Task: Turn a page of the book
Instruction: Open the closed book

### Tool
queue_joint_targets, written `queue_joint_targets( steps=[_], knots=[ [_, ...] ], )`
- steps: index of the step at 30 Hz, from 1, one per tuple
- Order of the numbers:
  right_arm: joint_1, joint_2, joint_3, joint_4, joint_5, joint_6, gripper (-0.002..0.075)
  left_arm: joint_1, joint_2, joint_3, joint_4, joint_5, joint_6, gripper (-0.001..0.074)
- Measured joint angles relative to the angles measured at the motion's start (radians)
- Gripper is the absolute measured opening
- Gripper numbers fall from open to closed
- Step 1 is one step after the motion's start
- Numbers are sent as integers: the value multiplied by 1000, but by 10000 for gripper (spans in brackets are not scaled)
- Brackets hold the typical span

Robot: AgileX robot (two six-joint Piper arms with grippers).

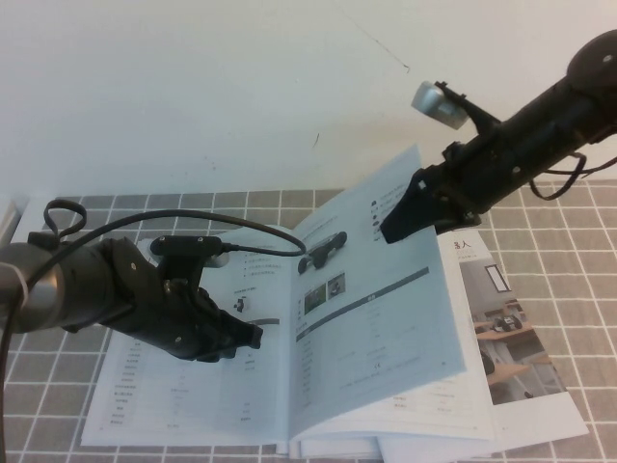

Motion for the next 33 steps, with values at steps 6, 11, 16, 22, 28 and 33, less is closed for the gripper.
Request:
queue_joint_targets(
  steps=[6,11,16,22,28,33],
  knots=[
    [75,0,-6,8,2,-2,395,0,0,0,-6,0,0,-4],
    [122,4,-44,10,7,-2,395,0,0,0,-11,4,8,-4],
    [153,5,-110,30,7,-2,395,0,-8,0,-13,8,8,-4],
    [168,5,-127,45,9,-2,395,0,-62,9,-11,17,8,-4],
    [168,9,-128,61,10,-2,395,0,-205,14,-9,65,10,-4],
    [168,9,-130,87,10,-7,395,0,-345,16,-7,134,61,-4]
  ],
)
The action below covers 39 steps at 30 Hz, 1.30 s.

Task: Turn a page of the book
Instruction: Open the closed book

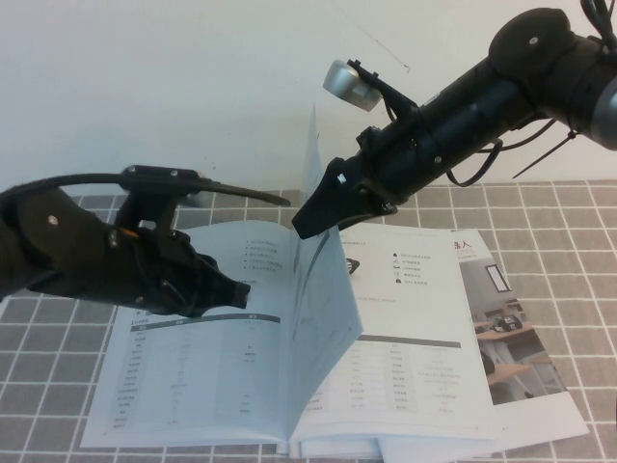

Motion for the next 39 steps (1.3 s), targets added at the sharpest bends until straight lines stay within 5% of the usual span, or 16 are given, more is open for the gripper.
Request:
queue_joint_targets(
  steps=[8,15,26,32,39],
  knots=[
    [0,0,0,26,0,-9,395,-46,-219,11,13,151,56,-4],
    [0,0,0,26,0,-21,395,-244,-360,113,22,193,192,-4],
    [2,0,0,26,0,-26,395,-582,-343,186,42,-127,227,-4],
    [2,0,-1,26,0,-26,395,-626,-211,186,54,-396,228,-4],
    [2,0,-1,26,0,-30,395,-626,-111,186,54,-503,231,-4]
  ],
)
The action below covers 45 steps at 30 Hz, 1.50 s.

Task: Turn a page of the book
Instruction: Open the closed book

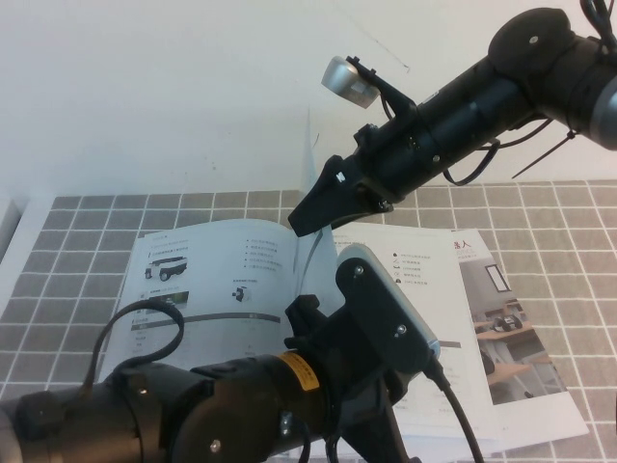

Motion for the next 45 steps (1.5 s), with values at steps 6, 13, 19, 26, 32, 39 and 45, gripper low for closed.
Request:
queue_joint_targets(
  steps=[6,13,19,26,32,39,45],
  knots=[
    [0,0,-19,-21,0,-2,395,0,2,0,0,-17,4,-4],
    [0,0,-44,-23,1,3,395,36,2,0,-6,-39,3,-4],
    [0,0,-46,-27,1,14,395,55,2,0,-22,-40,3,-4],
    [0,1,-110,-63,6,27,395,55,2,0,-27,-40,3,-4],
    [0,-4,-278,-183,15,90,395,55,2,0,-32,-40,3,-4],
    [0,-82,-320,-491,21,194,378,55,2,0,-39,-40,3,-4],
    [0,-56,-170,-629,21,209,209,55,2,0,-40,-40,3,-4]
  ],
)
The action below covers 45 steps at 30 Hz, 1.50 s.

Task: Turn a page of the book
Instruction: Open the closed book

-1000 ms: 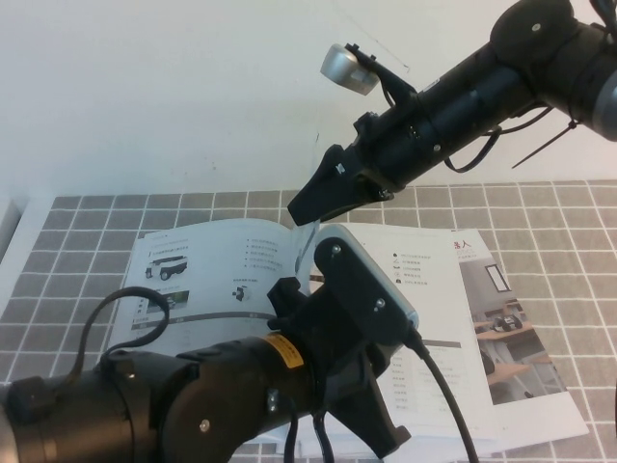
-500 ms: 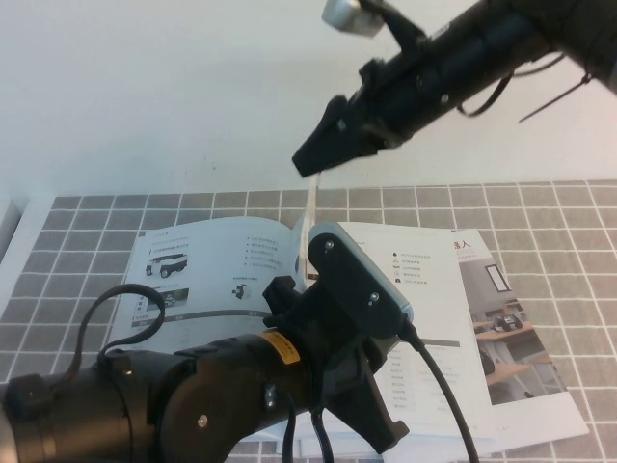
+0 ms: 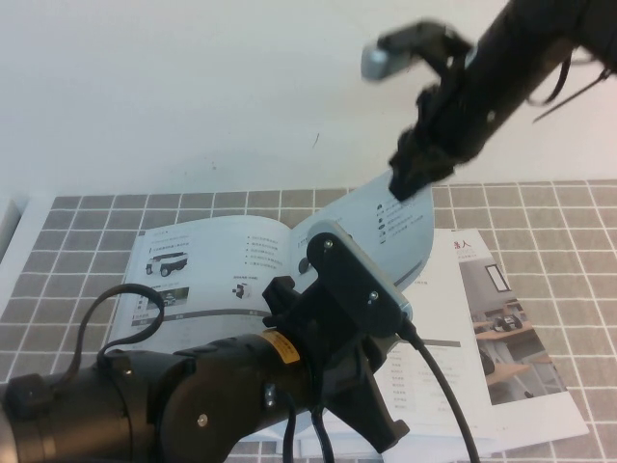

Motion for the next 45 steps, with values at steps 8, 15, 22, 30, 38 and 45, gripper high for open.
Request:
queue_joint_targets(
  steps=[8,15,22,30,38,45],
  knots=[
    [0,18,39,-72,0,-2,82,0,0,0,0,-2,0,-4],
    [0,-103,0,-165,0,27,76,0,0,0,-2,-2,0,-4],
    [-8,-173,100,-191,0,107,73,0,0,0,-49,-13,0,-4],
    [-12,-179,421,-189,0,113,72,0,0,0,-55,-41,15,-4],
    [-12,-179,630,-12,-120,19,6,18,0,0,-96,-53,32,-4],
    [-12,-179,742,215,-253,-116,-1,79,28,0,-141,-43,32,-4]
  ],
)
